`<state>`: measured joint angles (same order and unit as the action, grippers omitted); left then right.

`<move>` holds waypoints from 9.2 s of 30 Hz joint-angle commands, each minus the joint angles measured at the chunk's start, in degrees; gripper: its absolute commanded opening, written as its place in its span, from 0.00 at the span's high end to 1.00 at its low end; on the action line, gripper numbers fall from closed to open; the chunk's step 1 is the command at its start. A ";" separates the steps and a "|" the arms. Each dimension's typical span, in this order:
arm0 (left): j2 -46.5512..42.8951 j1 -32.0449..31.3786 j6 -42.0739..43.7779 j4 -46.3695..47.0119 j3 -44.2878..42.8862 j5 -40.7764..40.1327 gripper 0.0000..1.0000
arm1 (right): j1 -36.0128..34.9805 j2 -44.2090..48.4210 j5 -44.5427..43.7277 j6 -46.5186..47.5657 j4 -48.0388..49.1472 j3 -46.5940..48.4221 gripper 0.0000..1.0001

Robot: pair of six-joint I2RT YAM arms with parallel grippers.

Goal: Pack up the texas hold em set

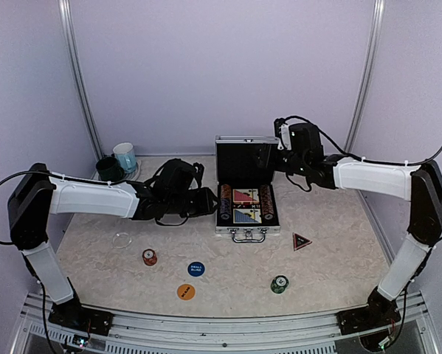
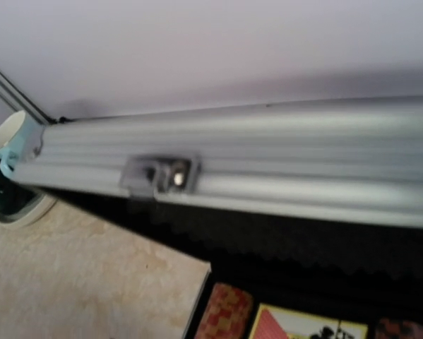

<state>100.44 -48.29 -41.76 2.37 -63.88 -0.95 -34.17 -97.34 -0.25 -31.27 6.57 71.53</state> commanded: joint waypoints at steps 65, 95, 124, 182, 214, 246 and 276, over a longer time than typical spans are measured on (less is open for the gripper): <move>-19.73 2.70 7.06 -7.38 14.93 -11.73 0.01 | -32.45 4.90 -2.63 -9.86 -53.39 -14.97 0.11; -18.64 2.74 7.30 -7.15 14.39 -11.91 0.01 | -31.04 1.20 -1.89 -7.97 -49.47 -18.44 0.44; -18.40 2.85 7.74 -8.24 12.90 -12.23 0.01 | -30.51 -2.59 -5.49 -6.42 -48.02 -16.09 1.00; 1.91 -3.36 -8.15 21.47 12.34 22.91 0.01 | -24.10 4.09 -0.46 15.48 -57.97 -0.03 1.00; 15.97 -5.82 -18.92 49.61 10.99 39.79 0.01 | -25.50 4.16 3.49 18.97 -57.35 -0.67 1.00; 23.73 -5.95 -27.05 59.11 8.77 44.81 0.07 | -27.61 6.21 2.43 22.72 -57.02 -2.71 1.00; 22.08 -4.92 -33.31 68.08 13.53 43.99 0.06 | -29.90 6.38 0.70 23.19 -56.02 -4.09 1.00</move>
<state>124.49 -54.22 -70.81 64.84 -51.03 46.11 -61.71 -92.77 -1.76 -11.27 -50.63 67.96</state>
